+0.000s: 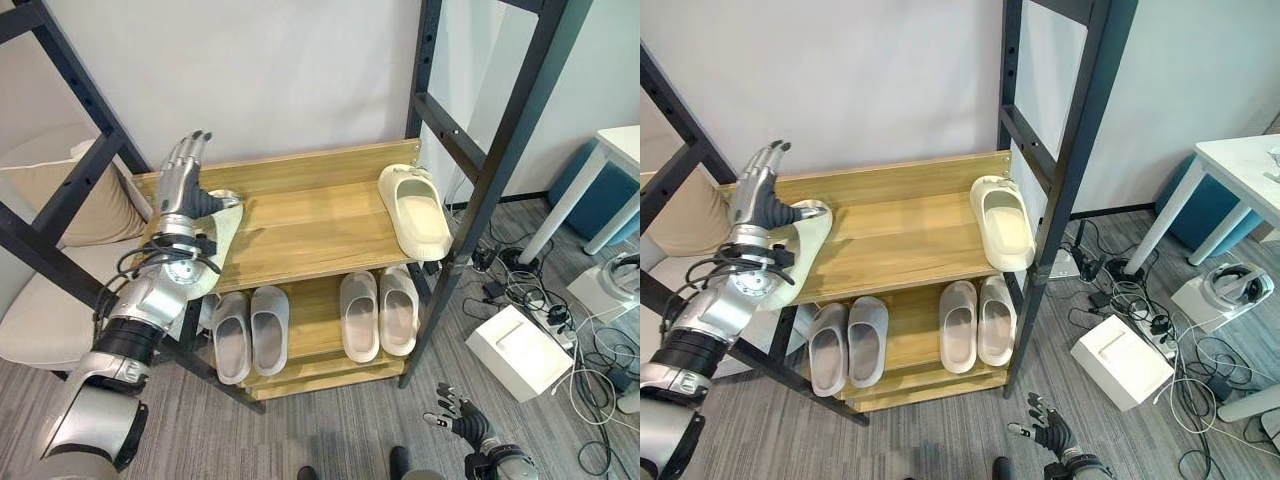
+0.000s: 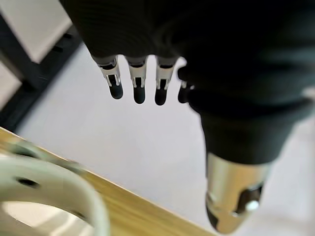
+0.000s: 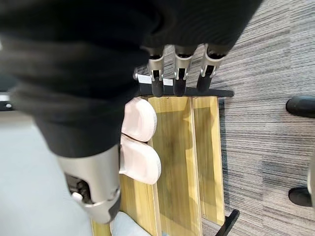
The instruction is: Arrange the slippers neatly on the shoe rack.
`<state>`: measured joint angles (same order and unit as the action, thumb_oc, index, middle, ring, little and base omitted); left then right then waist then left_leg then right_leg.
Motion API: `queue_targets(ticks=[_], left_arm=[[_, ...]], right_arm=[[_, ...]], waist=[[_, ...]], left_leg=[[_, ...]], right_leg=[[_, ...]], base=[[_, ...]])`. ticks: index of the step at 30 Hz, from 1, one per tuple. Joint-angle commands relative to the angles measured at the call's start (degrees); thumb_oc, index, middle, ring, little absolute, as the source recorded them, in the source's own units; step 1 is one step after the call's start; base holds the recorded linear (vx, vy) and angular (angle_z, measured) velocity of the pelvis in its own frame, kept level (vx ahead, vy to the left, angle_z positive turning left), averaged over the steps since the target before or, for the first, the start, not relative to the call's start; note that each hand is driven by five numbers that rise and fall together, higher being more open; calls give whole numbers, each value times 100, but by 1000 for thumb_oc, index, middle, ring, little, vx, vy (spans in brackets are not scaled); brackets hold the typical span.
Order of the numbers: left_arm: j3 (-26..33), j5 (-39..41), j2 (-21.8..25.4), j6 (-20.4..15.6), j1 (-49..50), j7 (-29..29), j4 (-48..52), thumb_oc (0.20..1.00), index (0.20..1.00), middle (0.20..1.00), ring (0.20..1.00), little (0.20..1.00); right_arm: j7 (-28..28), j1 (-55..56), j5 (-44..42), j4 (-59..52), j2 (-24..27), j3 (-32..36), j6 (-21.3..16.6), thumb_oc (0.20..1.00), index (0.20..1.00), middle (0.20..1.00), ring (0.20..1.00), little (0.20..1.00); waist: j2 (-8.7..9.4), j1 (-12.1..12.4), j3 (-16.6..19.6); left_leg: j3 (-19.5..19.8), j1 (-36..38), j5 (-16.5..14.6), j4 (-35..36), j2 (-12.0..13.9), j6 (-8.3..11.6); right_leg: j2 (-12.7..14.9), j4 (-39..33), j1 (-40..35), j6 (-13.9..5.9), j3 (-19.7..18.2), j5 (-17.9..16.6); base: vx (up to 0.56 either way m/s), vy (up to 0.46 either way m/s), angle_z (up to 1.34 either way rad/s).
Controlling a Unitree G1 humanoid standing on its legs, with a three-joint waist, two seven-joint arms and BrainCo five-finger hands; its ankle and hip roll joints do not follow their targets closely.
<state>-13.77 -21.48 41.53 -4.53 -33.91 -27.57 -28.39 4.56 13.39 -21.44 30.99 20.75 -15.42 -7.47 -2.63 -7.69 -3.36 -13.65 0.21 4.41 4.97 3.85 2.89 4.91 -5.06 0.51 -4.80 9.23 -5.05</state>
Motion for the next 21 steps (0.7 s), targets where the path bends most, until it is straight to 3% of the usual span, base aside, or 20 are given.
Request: queue_targets(ticks=[1,11,21], left_arm=[[10,-191,445,40,-843,-288,-494,1000,1000,1000,1000,1000],[545,79,507,-108,-379,-428,-13,1000,1000,1000,1000,1000],[713,-412,663,-29,166,-335,135,1000,1000,1000,1000,1000]], right_arm=[[111,-118,-132,-337,34,-223,-349,1000,1000,1000,1000,1000],[90,-95,-75,-225,-46,-181,-360,1000,1000,1000,1000,1000],[128,-71,-27,-156,-42,-146,-352,1000,1000,1000,1000,1000]], waist=[[212,14,31],[186,97,25],[168,175,-7]], left_leg=[[139,339,-255,3,125,355],[186,335,-265,3,105,354],[232,312,-262,3,108,347]], right_leg=[[351,6,-188,-693,-101,147],[374,6,-202,-688,-71,171],[366,6,-228,-679,11,190]], base=[[15,3,-6],[10,1,-5],[0,0,0]])
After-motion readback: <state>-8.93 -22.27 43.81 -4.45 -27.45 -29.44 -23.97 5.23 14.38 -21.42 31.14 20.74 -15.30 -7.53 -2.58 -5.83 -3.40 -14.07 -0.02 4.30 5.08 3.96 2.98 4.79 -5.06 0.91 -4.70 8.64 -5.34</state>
